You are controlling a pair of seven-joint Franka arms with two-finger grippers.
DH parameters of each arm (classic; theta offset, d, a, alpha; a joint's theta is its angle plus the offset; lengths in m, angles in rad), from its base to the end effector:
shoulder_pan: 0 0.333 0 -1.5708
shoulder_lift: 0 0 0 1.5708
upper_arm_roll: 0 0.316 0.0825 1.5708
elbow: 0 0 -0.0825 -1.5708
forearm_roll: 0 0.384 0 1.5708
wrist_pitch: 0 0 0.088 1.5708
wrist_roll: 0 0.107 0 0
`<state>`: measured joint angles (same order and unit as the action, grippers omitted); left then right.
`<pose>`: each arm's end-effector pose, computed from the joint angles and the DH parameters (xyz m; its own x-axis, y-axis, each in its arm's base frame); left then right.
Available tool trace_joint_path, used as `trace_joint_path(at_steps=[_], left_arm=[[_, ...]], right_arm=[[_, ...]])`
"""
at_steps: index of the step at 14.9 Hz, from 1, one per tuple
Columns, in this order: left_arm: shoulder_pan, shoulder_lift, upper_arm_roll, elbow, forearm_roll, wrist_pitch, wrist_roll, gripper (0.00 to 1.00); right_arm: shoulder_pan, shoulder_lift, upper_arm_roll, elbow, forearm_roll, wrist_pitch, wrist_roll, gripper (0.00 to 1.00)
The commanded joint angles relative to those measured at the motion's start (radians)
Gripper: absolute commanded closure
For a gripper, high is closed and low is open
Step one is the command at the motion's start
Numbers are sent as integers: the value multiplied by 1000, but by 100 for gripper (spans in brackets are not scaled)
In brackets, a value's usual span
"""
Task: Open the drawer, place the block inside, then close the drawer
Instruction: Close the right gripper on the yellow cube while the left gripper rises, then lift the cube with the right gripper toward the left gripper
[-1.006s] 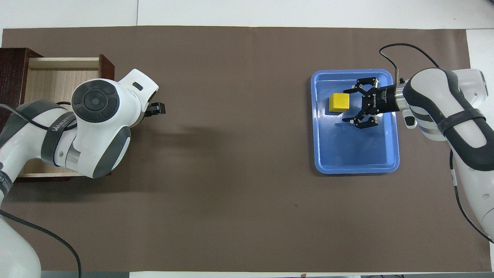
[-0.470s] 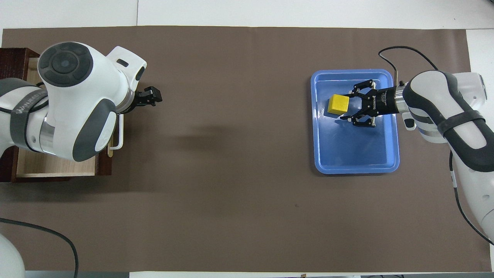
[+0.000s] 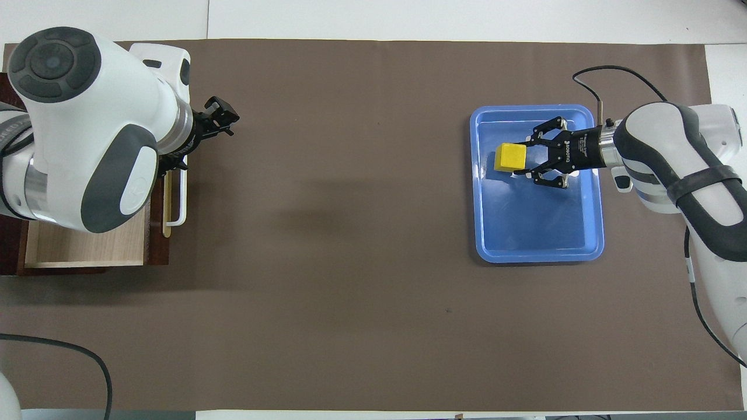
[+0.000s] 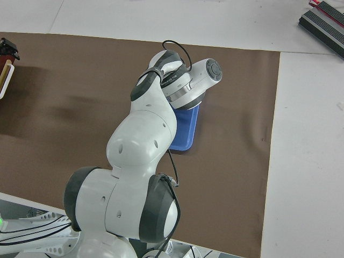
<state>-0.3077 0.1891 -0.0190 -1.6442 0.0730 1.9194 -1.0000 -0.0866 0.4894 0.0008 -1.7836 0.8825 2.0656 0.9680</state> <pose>0.5982 -0.1964 0.5090 0.7897 0.6049 0.1023 0.6048 -0.7956 0.0356 0.6453 -0.0149 0.2799 0.0174 -0.7351 -0.6777 -0.9981 0.0277 -0.0557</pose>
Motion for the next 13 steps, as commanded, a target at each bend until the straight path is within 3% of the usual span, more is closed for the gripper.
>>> trace_joint_path(at_steps=[1, 6, 10, 13], left_arm=[[-4, -37, 7, -6, -21, -16, -159, 0], [-5, -43, 7, -5, -21, -14, -467, 0], [-2, -39, 7, 6, -28, -13, -809, 0], [-7, -25, 8, 43, -88, -25, -911, 0]], right_arm=[[-10, -9, 2, 58, 3, -65, -20, 100], [43, 15, 4, 180, -22, -110, 141, 100], [145, 20, 5, 259, -68, -124, 250, 100], [232, 34, 11, 291, -62, -122, 306, 100]])
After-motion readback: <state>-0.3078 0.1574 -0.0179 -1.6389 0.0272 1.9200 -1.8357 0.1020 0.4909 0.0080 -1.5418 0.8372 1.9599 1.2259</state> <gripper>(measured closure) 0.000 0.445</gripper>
